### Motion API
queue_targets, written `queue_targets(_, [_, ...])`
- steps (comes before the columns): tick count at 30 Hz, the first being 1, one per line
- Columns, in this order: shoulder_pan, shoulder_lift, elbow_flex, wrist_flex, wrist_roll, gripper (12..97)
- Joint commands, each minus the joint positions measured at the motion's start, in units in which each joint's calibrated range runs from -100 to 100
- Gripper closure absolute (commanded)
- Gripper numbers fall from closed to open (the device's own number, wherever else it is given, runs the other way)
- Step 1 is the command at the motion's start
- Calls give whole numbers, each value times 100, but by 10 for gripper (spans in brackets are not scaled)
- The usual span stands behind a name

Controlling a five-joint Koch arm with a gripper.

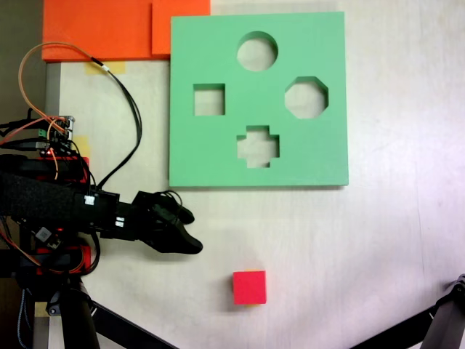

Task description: Put the square block into the corresponding hole

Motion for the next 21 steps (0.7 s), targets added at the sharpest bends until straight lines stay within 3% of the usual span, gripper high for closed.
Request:
queue_targets(1, [-269,-41,-157,-751,327,673])
queue_targets(8, [-469,-41,910,-3929,952,673])
queue_targets(15, [-908,573,4280,-7405,977,685])
queue_targets(18, [-928,2710,6553,-9629,1031,566])
queue_targets(21, [-913,3646,7889,-10082,1109,479])
